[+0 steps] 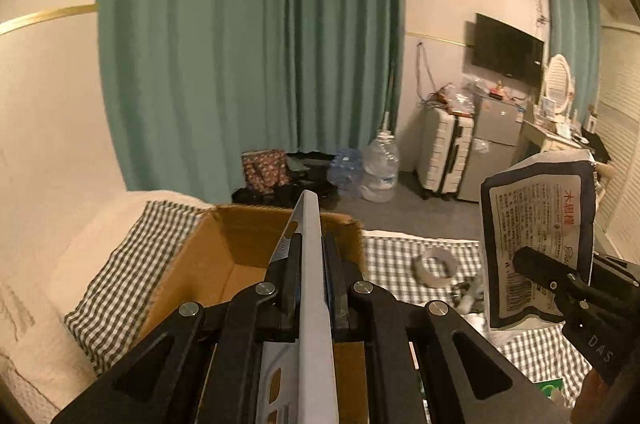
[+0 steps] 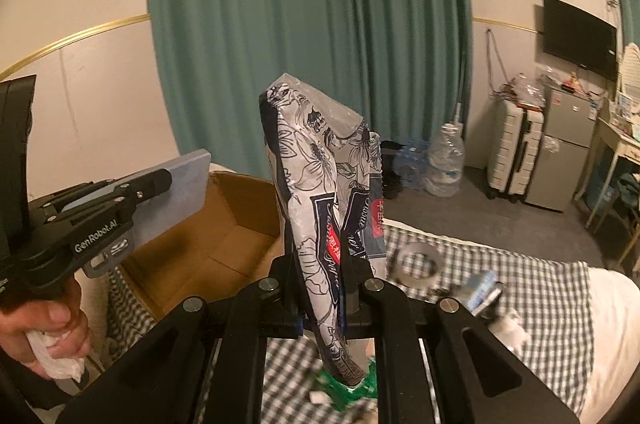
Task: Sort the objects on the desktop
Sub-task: 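Carry the phone case and pouch over the cardboard box with both grippers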
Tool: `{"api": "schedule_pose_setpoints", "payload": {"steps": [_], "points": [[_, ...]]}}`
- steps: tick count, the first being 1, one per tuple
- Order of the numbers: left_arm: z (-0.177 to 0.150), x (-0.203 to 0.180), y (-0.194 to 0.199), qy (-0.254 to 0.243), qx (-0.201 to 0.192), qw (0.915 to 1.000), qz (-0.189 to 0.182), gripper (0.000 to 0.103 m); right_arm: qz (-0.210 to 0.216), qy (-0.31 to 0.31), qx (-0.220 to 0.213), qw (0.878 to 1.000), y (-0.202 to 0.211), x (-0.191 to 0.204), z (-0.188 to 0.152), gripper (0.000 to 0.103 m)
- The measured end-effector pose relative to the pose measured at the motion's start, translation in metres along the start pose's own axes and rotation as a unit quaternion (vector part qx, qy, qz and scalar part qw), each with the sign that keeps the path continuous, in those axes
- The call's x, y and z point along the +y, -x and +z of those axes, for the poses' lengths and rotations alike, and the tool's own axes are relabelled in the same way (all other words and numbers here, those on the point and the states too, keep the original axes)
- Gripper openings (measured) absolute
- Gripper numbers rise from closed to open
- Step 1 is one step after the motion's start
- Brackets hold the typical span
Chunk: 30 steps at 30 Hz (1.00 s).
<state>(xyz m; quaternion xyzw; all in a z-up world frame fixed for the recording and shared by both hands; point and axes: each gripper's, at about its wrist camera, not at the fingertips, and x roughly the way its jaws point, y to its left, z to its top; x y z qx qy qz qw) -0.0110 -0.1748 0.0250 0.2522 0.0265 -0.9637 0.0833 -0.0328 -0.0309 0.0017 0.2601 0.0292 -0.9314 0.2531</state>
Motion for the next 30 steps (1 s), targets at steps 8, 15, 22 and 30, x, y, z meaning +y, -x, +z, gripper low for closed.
{"api": "schedule_pose_setpoints", "payload": {"steps": [8, 15, 22, 30], "points": [[-0.011, 0.043, -0.02, 0.03, 0.028, 0.9986, 0.034, 0.008, 0.042, 0.01, 0.015, 0.999, -0.037, 0.035, 0.003, 0.01], [-0.026, 0.063, -0.047, 0.047, 0.069, 0.996, 0.032, 0.008, 0.067, 0.014, 0.037, 0.997, -0.07, 0.058, -0.003, 0.01], [-0.04, 0.073, -0.074, 0.05, 0.11, 0.9921, 0.034, 0.008, 0.083, 0.012, 0.072, 0.994, -0.106, 0.075, -0.013, 0.01], [-0.046, 0.073, -0.084, 0.049, 0.128, 0.99, 0.033, 0.011, 0.087, 0.014, 0.104, 0.991, -0.135, 0.084, -0.026, 0.011]]}}
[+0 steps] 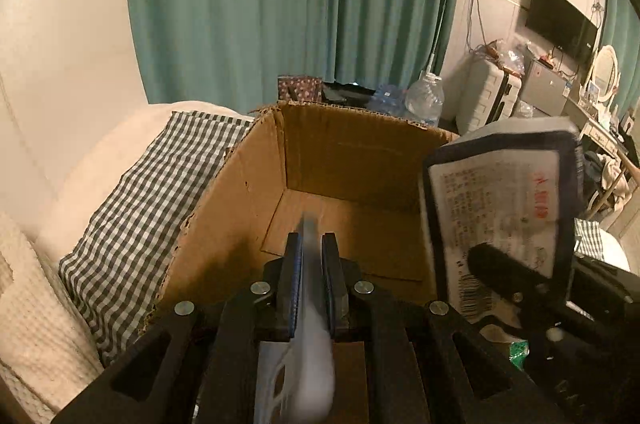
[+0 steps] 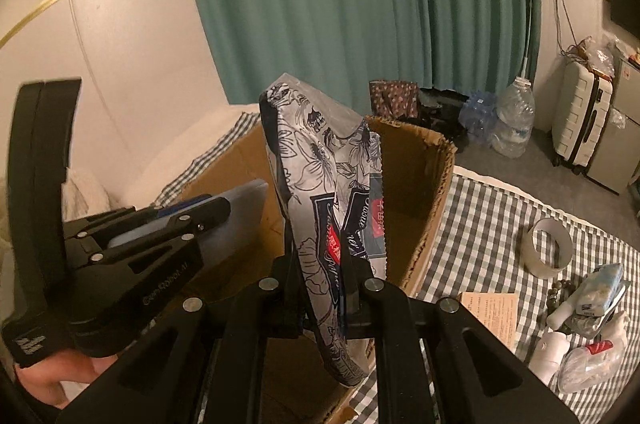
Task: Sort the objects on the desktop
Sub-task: 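Carry the phone case and pouch over the cardboard box with both grippers, then open both grippers to drop the phone case and pouch into the box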
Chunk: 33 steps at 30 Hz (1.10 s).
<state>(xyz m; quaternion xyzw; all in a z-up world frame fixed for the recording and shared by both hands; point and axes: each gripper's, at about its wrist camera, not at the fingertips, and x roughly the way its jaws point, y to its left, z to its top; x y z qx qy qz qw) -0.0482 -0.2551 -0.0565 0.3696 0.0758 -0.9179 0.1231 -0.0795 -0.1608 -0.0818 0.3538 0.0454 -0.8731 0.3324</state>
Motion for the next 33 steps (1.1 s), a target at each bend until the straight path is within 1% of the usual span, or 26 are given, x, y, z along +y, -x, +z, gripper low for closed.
{"api": "schedule_pose_setpoints", "payload": {"steps": [2, 3, 4, 5, 6, 7, 8, 10, 15, 19, 21, 24, 25, 26, 27, 29, 31, 33], "points": [[0.001, -0.003, 0.003, -0.002, -0.005, 1.0, -0.003, 0.013, 0.001, 0.0, 0.001, 1.0, -0.003, 0.001, -0.001, 0.012], [0.002, -0.003, 0.005, -0.003, -0.008, 1.0, -0.001, 0.016, -0.001, -0.002, -0.002, 1.0, -0.002, 0.0, -0.001, 0.012], [0.002, -0.004, 0.008, -0.004, -0.011, 0.9999, 0.001, 0.02, -0.003, -0.004, -0.004, 1.0, -0.001, 0.0, -0.001, 0.017], [0.003, -0.004, 0.01, -0.003, -0.014, 0.9999, 0.003, 0.023, -0.006, -0.007, -0.008, 1.0, 0.0, -0.001, -0.001, 0.028], [0.004, -0.004, 0.013, -0.002, -0.02, 0.9998, 0.006, 0.03, -0.008, -0.009, -0.011, 1.0, 0.002, -0.001, 0.001, 0.036], [0.005, -0.004, 0.016, 0.0, -0.026, 0.9996, 0.009, 0.035, -0.008, -0.012, -0.016, 1.0, 0.006, -0.002, 0.001, 0.049], [0.006, -0.002, 0.02, 0.003, -0.032, 0.9994, 0.013, 0.036, -0.007, -0.016, -0.022, 1.0, 0.01, -0.004, 0.001, 0.057], [0.009, -0.001, 0.026, 0.009, -0.041, 0.999, 0.014, 0.04, -0.009, -0.022, -0.036, 0.999, 0.019, -0.006, 0.002, 0.058], [0.012, -0.002, 0.038, 0.013, -0.057, 0.9983, 0.01, 0.047, -0.032, -0.023, -0.055, 0.998, 0.045, -0.013, 0.003, 0.058], [0.015, -0.016, 0.051, 0.002, -0.072, 0.9974, 0.002, 0.063, -0.05, -0.028, -0.062, 0.996, 0.069, -0.023, 0.002, 0.058], [0.016, -0.024, 0.058, -0.006, -0.082, 0.9966, -0.003, 0.066, -0.06, -0.03, -0.065, 0.996, 0.083, -0.028, 0.002, 0.059], [0.017, -0.038, 0.066, -0.025, -0.092, 0.9954, 0.003, 0.075, -0.072, -0.039, -0.071, 0.994, 0.102, -0.04, -0.001, 0.061], [0.017, -0.042, 0.069, -0.03, -0.097, 0.9948, 0.005, 0.077, -0.076, -0.042, -0.072, 0.994, 0.109, -0.043, -0.001, 0.062], [0.017, -0.048, 0.073, -0.034, -0.101, 0.9943, 0.002, 0.078, -0.081, -0.044, -0.073, 0.993, 0.115, -0.046, -0.002, 0.064], [0.017, -0.052, 0.076, -0.035, -0.104, 0.9939, -0.003, 0.081, -0.087, -0.048, -0.072, 0.992, 0.122, -0.05, -0.004, 0.064], [0.015, -0.063, 0.082, -0.036, -0.109, 0.9934, -0.009, 0.087, -0.096, -0.055, -0.072, 0.991, 0.134, -0.057, -0.008, 0.068], [0.015, -0.074, 0.088, -0.039, -0.113, 0.9928, -0.01, 0.096, -0.103, -0.058, -0.075, 0.99, 0.146, -0.063, -0.011, 0.071], [0.014, -0.085, 0.092, -0.043, -0.115, 0.9924, -0.012, 0.102, -0.113, -0.059, -0.077, 0.989, 0.16, -0.069, -0.015, 0.074]]}}
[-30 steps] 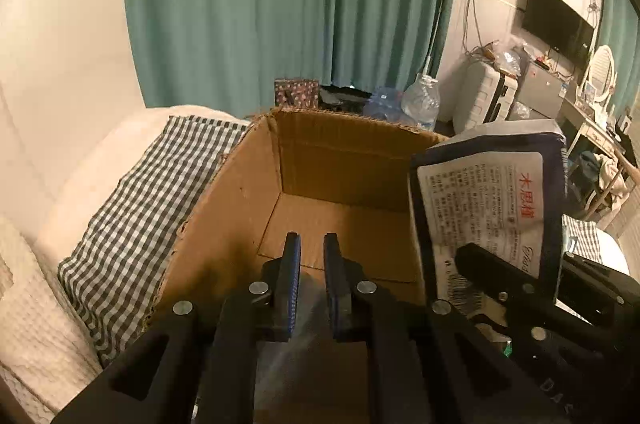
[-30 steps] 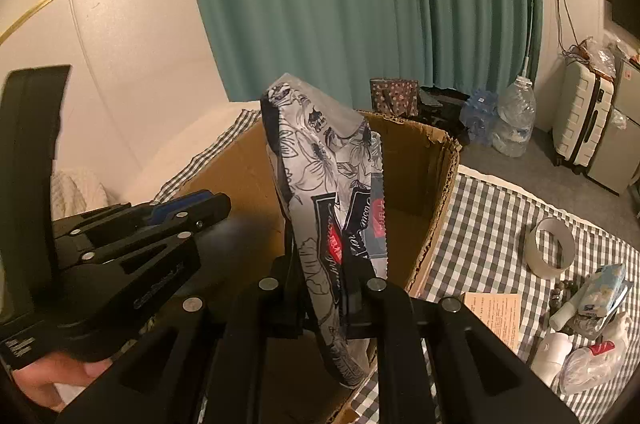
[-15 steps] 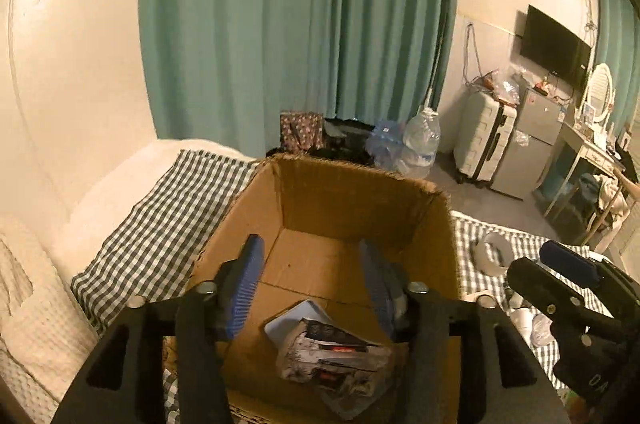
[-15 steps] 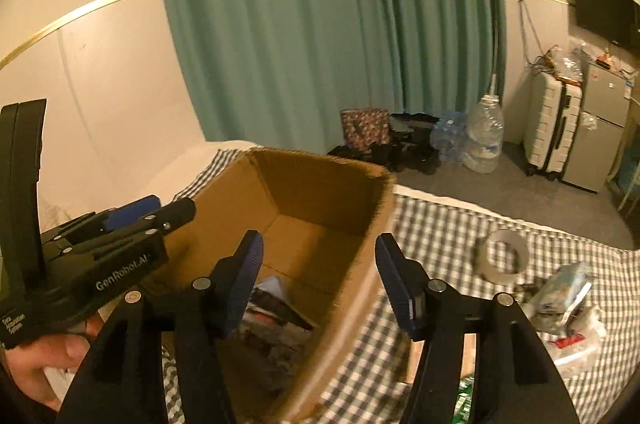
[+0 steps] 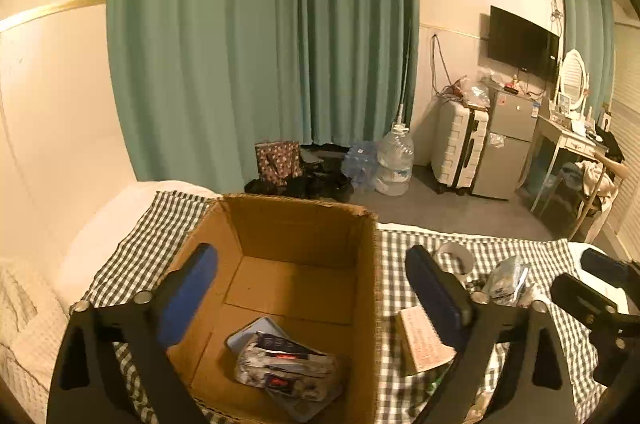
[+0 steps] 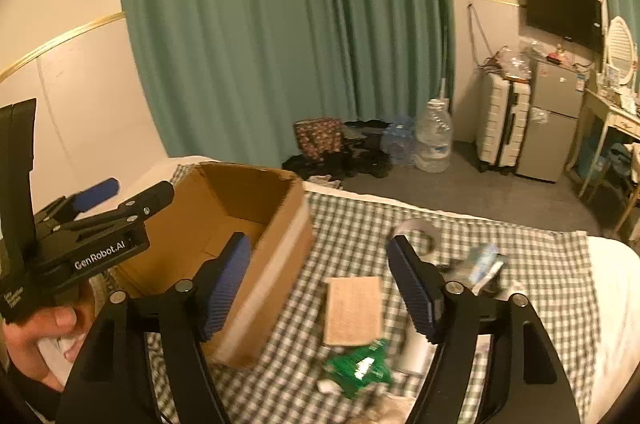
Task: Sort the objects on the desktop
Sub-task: 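Open both grippers to drop the phone case and pouch into the box, then grasp the green printed medicine box with the right gripper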
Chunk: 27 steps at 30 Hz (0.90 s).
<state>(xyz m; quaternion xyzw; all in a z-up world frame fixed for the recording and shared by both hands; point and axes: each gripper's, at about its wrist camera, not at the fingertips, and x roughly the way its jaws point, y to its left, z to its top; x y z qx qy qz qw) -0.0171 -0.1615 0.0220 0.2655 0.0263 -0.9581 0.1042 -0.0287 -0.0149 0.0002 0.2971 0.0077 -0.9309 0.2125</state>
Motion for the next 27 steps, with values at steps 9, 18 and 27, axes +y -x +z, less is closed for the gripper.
{"api": "schedule_pose_setpoints", "payload": {"steps": [9, 18, 27], "points": [[-0.003, -0.048, 0.014, -0.013, -0.005, 0.9995, -0.027, 0.103, -0.038, -0.029, -0.015, 0.999, 0.043, -0.051, -0.011, 0.088], [-0.022, -0.109, 0.005, -0.075, 0.007, 0.9958, -0.052, 0.103, -0.092, -0.065, -0.003, 0.994, 0.058, -0.095, -0.045, 0.099], [-0.043, -0.137, -0.006, -0.105, 0.042, 0.99, -0.084, 0.103, -0.138, -0.152, 0.045, 0.978, 0.046, -0.129, -0.087, 0.099]]}}
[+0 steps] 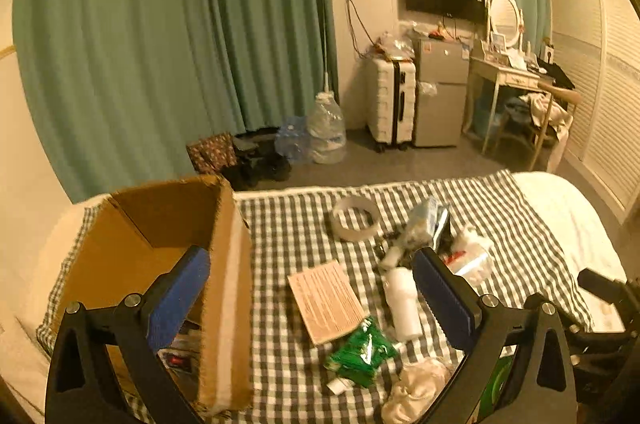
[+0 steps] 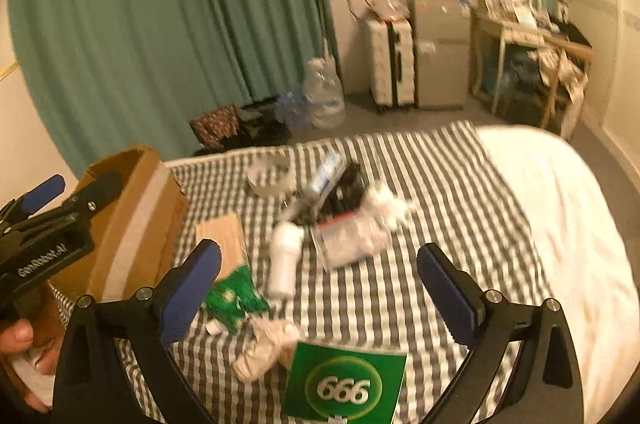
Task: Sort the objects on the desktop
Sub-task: 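Grasp the green printed medicine box with the right gripper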
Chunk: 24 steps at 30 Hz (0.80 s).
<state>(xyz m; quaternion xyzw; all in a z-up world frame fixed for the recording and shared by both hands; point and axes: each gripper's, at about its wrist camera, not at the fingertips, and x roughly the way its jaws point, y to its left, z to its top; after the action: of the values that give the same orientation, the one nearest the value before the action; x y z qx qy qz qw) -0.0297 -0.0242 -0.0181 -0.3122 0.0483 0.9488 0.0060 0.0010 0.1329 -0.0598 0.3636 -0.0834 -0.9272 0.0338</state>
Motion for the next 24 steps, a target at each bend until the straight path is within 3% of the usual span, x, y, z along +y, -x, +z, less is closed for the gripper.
{"api": "schedule_pose_setpoints", "payload": {"steps": [12, 24], "points": [[-0.039, -0.022, -0.059, 0.0, 0.105, 0.994, -0.032, 0.103, -0.053, -0.006, 0.036, 0.998, -0.026, -0.01, -0.048, 0.099], [-0.073, -0.024, -0.095, -0.002, 0.181, 0.9829, -0.032, 0.103, -0.058, -0.01, 0.092, 0.994, -0.05, -0.014, -0.078, 0.099]]}}
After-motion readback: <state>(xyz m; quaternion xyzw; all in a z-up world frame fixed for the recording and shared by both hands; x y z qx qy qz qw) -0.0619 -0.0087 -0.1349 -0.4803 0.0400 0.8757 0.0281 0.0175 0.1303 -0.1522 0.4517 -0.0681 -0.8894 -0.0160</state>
